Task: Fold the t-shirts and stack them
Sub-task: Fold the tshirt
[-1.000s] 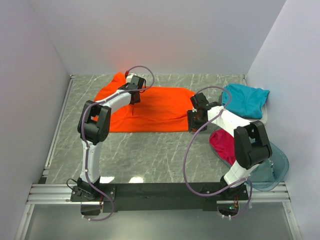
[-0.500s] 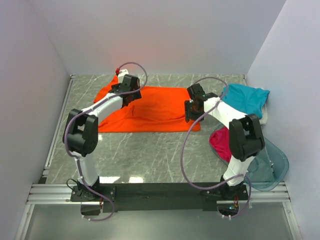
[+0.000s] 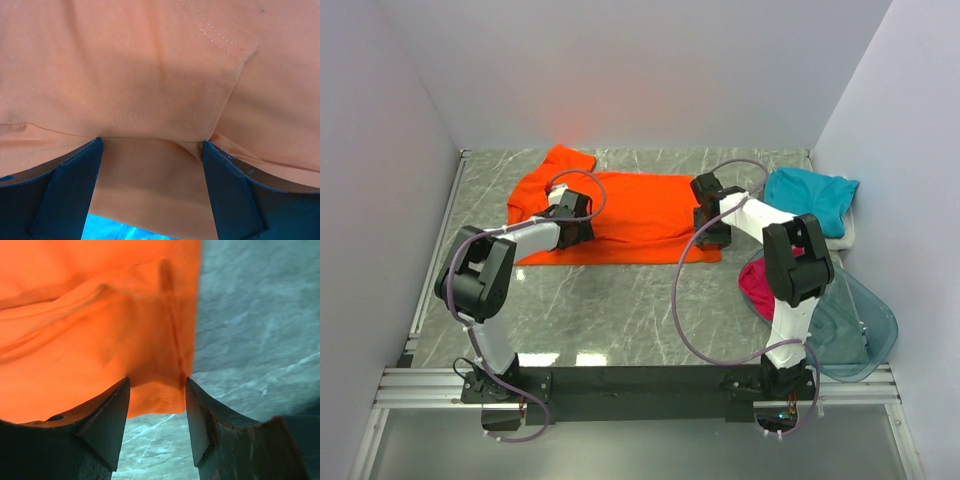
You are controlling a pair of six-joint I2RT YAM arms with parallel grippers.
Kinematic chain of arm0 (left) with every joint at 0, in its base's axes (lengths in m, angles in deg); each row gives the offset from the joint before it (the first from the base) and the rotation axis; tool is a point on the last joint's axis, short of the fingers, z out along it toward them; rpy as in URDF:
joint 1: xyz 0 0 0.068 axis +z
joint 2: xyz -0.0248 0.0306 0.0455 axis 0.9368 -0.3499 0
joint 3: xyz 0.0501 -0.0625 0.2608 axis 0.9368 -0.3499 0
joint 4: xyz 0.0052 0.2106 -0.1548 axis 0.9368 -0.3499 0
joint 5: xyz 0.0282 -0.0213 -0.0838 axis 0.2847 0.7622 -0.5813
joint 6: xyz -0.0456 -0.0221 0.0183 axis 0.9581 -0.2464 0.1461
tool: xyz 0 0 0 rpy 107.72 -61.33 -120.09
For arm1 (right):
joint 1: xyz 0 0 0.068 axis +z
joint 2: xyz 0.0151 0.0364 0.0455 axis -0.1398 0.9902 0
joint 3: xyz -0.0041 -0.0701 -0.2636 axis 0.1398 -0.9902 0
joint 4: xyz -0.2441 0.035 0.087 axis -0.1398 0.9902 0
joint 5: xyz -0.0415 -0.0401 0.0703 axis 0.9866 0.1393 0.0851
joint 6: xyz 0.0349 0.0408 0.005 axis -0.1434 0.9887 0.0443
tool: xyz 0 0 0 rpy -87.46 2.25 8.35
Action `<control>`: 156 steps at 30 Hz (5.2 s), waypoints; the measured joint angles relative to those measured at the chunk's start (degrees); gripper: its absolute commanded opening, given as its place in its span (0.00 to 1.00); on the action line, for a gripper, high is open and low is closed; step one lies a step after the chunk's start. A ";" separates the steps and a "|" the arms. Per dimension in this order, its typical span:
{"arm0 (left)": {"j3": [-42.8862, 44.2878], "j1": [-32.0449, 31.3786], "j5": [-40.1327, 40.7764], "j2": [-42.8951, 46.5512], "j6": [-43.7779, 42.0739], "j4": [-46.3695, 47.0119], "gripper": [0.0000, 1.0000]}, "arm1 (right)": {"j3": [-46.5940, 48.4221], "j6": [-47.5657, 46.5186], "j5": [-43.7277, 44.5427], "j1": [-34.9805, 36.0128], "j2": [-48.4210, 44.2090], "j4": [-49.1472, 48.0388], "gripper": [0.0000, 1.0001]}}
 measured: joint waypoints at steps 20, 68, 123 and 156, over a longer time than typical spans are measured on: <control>-5.05 3.41 -2.05 2.64 0.22 6.27 0.86 | -6.14 -0.76 -2.89 -2.32 -2.58 -4.50 0.00; 34.34 8.26 -0.11 -7.74 -5.60 -1.44 0.90 | 3.06 -0.81 -4.52 1.70 -14.10 7.08 0.63; 66.64 12.24 -12.35 -44.11 -15.21 -4.39 0.00 | -9.03 4.81 -16.04 6.36 -12.96 -11.08 0.59; 54.51 16.68 -16.46 -37.22 -11.23 -2.03 0.00 | 20.11 3.54 -6.62 -13.46 13.92 -7.34 0.57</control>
